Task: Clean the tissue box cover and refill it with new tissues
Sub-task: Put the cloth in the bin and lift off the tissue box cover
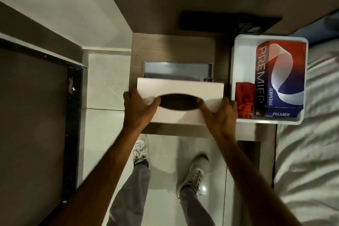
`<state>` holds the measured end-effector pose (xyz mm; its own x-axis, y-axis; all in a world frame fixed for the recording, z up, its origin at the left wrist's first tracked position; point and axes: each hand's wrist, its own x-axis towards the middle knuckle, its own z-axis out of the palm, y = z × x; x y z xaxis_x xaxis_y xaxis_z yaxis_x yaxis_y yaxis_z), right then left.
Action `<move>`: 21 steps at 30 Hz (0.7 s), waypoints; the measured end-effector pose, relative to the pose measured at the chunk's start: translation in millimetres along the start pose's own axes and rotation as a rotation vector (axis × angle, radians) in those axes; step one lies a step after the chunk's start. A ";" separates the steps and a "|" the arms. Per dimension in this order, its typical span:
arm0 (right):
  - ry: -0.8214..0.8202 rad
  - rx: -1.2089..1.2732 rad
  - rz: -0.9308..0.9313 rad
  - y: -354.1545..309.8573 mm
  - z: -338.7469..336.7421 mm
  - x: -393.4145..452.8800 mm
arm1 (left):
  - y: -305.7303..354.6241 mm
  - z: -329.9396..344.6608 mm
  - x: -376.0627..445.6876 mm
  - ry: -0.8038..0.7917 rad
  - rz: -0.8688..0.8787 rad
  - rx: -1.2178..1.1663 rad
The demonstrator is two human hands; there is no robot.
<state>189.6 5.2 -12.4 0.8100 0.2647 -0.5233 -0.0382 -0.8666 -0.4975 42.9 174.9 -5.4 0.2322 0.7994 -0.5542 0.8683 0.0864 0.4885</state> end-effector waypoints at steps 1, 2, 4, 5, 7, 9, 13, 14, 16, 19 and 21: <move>-0.035 -0.013 0.032 10.6 1.8 -10.7 | -10.9 -0.2 -11.0 -0.023 0.002 0.029; -0.067 -0.020 0.059 19.6 3.2 -19.6 | -20.5 -0.7 -21.6 -0.046 0.008 0.047; -0.118 -0.028 0.094 32.8 6.9 -29.0 | -34.4 1.8 -35.0 -0.099 -0.008 0.066; -0.132 -0.035 0.097 36.6 9.2 -30.1 | -39.2 4.6 -37.0 -0.123 -0.023 0.061; -0.119 -0.037 0.059 40.4 16.0 -25.1 | -43.5 9.3 -33.8 -0.126 -0.039 0.034; -0.095 -0.019 0.016 39.1 23.4 -16.8 | -44.8 11.4 -25.0 -0.085 -0.033 0.022; -0.117 -0.046 0.035 32.2 34.3 -5.1 | -44.4 16.2 -9.7 -0.019 -0.007 0.066; -0.113 -0.066 0.037 29.0 35.5 -5.0 | -45.5 16.6 -7.0 -0.005 -0.001 0.086; -0.105 -0.084 0.009 26.1 29.2 -8.5 | -46.7 19.3 -5.6 0.011 0.020 0.120; -0.077 -0.096 -0.152 27.3 -0.3 -12.4 | -42.1 17.5 -12.6 0.025 0.050 0.172; 0.008 -0.129 -0.300 37.1 -37.7 -7.6 | -36.1 14.9 -25.7 0.073 0.106 0.228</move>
<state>204.0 -44.8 -0.8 0.7781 0.5140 -0.3610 0.2774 -0.7969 -0.5367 12.1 142.4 -18.8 0.3021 0.8382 -0.4540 0.9190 -0.1295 0.3724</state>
